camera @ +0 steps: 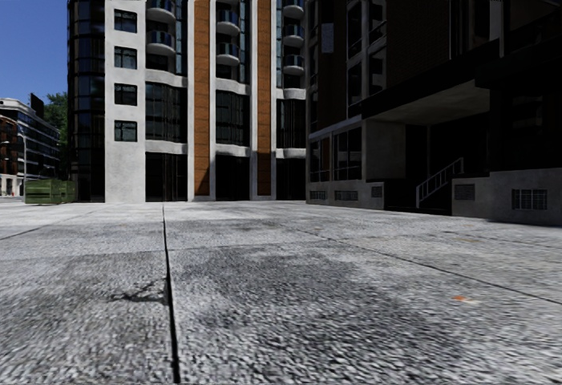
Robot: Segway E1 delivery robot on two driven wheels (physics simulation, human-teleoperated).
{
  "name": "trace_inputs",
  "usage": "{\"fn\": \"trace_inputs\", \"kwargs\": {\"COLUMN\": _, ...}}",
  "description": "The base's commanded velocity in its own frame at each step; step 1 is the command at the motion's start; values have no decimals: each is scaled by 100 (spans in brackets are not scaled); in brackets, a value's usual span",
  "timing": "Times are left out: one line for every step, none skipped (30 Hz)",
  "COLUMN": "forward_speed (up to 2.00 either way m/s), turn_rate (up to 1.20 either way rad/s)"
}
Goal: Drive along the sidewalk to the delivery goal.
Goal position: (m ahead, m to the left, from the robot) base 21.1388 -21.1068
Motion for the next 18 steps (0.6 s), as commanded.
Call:
{"fn": "trace_inputs", "kwargs": {"forward_speed": 200, "turn_rate": 0}}
{"fn": "trace_inputs", "kwargs": {"forward_speed": 200, "turn_rate": 0}}
{"fn": "trace_inputs", "kwargs": {"forward_speed": 200, "turn_rate": 0}}
{"fn": "trace_inputs", "kwargs": {"forward_speed": 200, "turn_rate": 0}}
{"fn": "trace_inputs", "kwargs": {"forward_speed": 200, "turn_rate": 0}}
{"fn": "trace_inputs", "kwargs": {"forward_speed": 200, "turn_rate": 0}}
{"fn": "trace_inputs", "kwargs": {"forward_speed": 200, "turn_rate": 0}}
{"fn": "trace_inputs", "kwargs": {"forward_speed": 200, "turn_rate": 0}}
{"fn": "trace_inputs", "kwargs": {"forward_speed": 200, "turn_rate": 0}}
{"fn": "trace_inputs", "kwargs": {"forward_speed": 200, "turn_rate": 0}}
{"fn": "trace_inputs", "kwargs": {"forward_speed": 200, "turn_rate": 0}}
{"fn": "trace_inputs", "kwargs": {"forward_speed": 200, "turn_rate": 0}}
{"fn": "trace_inputs", "kwargs": {"forward_speed": 200, "turn_rate": 0}}
{"fn": "trace_inputs", "kwargs": {"forward_speed": 200, "turn_rate": 0}}
{"fn": "trace_inputs", "kwargs": {"forward_speed": 200, "turn_rate": 0}}
{"fn": "trace_inputs", "kwargs": {"forward_speed": 200, "turn_rate": 0}}
{"fn": "trace_inputs", "kwargs": {"forward_speed": 200, "turn_rate": 0}}
{"fn": "trace_inputs", "kwargs": {"forward_speed": 200, "turn_rate": 0}}
